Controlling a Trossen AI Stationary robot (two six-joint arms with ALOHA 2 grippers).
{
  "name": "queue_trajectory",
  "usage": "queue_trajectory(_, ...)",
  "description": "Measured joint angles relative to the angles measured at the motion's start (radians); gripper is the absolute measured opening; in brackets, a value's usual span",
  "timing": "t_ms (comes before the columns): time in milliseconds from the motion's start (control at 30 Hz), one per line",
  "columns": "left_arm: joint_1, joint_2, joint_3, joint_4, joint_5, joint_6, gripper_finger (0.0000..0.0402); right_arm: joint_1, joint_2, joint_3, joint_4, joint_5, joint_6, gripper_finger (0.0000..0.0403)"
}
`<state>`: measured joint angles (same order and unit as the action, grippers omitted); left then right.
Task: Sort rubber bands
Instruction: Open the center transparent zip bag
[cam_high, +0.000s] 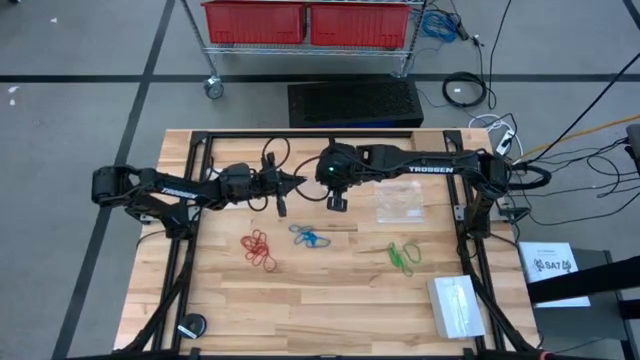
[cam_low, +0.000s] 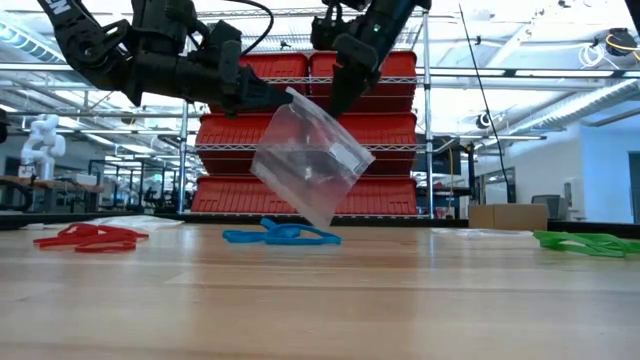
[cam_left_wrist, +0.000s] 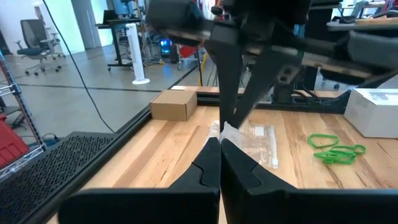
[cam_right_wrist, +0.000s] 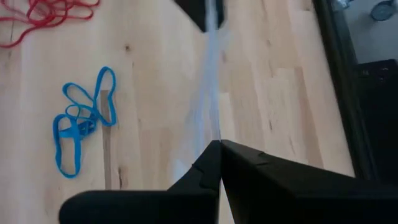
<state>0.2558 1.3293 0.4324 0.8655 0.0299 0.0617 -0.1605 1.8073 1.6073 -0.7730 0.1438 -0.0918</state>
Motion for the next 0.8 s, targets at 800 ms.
queue_trajectory(800, 0.0, 0.0, 0.0, 0.0, -0.003, -0.004, 0.0, 0.014, -0.003, 0.001, 0.055, 0.016, 0.046, 0.0)
